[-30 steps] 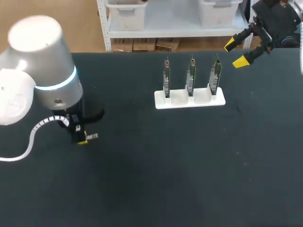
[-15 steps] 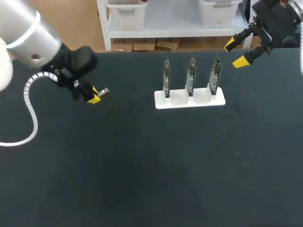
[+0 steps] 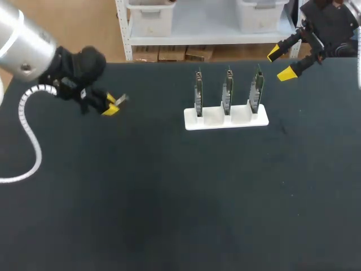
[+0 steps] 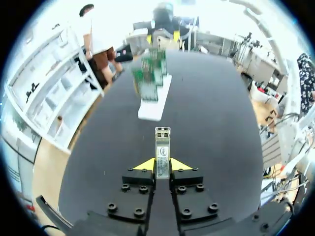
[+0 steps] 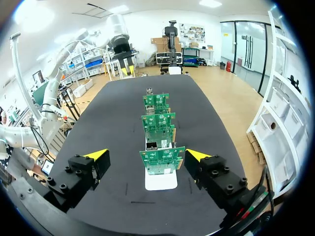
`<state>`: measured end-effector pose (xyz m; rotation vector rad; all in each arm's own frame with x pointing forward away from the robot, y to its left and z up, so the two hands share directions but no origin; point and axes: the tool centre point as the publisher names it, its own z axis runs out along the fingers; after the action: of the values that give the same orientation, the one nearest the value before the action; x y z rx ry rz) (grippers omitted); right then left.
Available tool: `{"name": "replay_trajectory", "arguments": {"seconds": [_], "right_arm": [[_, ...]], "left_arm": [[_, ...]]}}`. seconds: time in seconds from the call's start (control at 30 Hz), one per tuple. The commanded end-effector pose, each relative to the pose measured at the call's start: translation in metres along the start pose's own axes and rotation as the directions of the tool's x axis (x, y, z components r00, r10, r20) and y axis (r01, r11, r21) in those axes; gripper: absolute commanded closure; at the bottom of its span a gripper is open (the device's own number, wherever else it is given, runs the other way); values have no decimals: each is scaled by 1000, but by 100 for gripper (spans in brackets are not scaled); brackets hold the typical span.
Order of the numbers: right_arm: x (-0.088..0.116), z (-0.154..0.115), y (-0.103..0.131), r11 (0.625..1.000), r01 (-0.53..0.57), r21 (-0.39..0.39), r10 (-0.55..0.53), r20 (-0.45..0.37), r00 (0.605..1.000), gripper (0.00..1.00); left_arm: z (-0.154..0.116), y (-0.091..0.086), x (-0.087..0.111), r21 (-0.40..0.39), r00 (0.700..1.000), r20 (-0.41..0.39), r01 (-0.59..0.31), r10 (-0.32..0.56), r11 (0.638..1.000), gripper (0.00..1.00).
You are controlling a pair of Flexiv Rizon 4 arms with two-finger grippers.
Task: Pick up the optical module with the left hand, and insert it into the network port with the right hand.
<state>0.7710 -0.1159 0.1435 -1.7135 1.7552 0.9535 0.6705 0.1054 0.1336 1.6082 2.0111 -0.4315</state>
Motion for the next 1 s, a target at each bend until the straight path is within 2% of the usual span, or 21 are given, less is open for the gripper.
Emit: {"name": "replay_trajectory", "arguments": {"seconds": [0.03, 0.13, 0.2, 0.23, 0.77, 0.87, 1.0], "right_arm": [[0, 0, 2, 1000, 1, 5, -1, 1, 1000, 0], [0, 0, 2, 1000, 1, 5, -1, 1, 1000, 0], [0, 0, 2, 1000, 1, 5, -1, 1, 1000, 0], [0, 0, 2, 1000, 1, 5, -1, 1, 1000, 0], [0, 0, 2, 1000, 1, 5, -1, 1, 1000, 0], [0, 0, 2, 1000, 1, 5, -1, 1, 1000, 0], [0, 0, 2, 1000, 1, 5, -1, 1, 1000, 0]], "left_arm": [[3, -6, -38, 28, 990, 138, -21, 17, 999, 100], [5, -10, -69, 71, 974, 227, -38, 21, 997, 100], [6, -12, -82, 112, 956, 293, -40, 5, 993, 100], [6, -12, -86, 118, 955, 296, -39, 3, 992, 100], [8, -16, -84, 130, 953, 304, -28, -13, 991, 100], [14, -19, -112, 122, 936, 350, -73, 26, 990, 100], [23, -23, -164, 126, 897, 435, -144, 76, 982, 100]]}}
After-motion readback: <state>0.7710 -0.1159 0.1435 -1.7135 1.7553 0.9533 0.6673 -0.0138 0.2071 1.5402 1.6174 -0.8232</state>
